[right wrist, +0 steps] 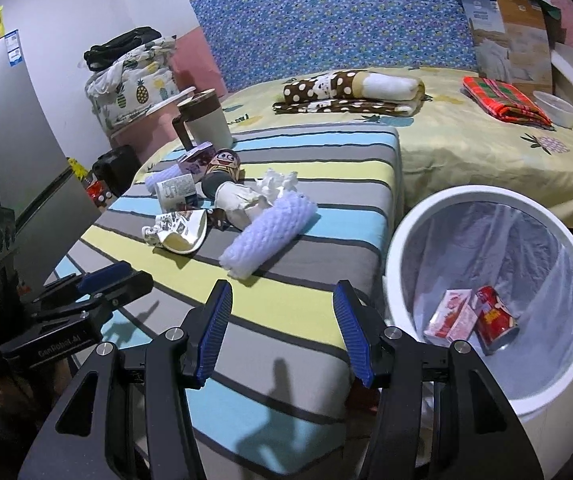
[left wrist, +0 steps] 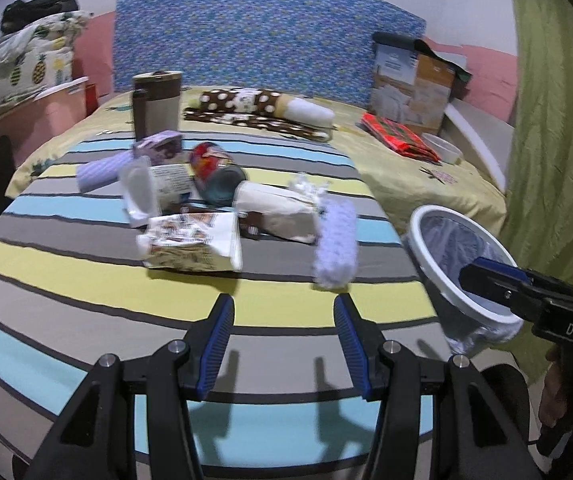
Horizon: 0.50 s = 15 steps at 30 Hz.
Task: Collect trash
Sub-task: 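Grasp the lavender foam sleeve with the right tool while the left tool grasps the patterned wrapper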
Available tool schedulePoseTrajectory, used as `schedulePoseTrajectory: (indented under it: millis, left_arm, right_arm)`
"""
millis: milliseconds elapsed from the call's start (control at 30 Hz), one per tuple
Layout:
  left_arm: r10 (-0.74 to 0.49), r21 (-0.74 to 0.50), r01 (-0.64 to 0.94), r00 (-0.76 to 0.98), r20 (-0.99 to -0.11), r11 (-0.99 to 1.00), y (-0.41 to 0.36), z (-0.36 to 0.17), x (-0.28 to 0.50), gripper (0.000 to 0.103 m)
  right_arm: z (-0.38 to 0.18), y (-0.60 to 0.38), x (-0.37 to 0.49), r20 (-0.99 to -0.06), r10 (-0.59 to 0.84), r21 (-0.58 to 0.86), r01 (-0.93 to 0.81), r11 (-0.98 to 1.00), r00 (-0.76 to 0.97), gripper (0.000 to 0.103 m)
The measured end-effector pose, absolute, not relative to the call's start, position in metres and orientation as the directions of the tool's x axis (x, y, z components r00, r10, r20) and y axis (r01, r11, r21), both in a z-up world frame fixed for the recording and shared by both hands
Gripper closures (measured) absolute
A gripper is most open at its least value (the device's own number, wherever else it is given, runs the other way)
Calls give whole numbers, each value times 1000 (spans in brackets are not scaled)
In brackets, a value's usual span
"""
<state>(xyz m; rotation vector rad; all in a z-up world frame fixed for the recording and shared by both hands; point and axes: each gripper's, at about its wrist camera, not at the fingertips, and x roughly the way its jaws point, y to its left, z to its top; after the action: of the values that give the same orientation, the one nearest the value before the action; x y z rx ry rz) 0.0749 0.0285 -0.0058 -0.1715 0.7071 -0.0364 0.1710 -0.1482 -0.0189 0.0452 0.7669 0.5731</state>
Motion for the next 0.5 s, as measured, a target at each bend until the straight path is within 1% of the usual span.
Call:
schedulePoseTrajectory:
  millis: [233, 500]
  left_arm:
    - [-34, -197, -124, 761, -648, 972, 61, -7, 81, 46]
    - [-26, -266, -201, 751, -659, 943, 84, -12, 94, 44]
  right_arm:
    - [-19, -127, 185, -657, 498, 232, -476, 848, 567, 48]
    - [-30, -107, 200, -689, 490, 228, -482, 846, 534, 48]
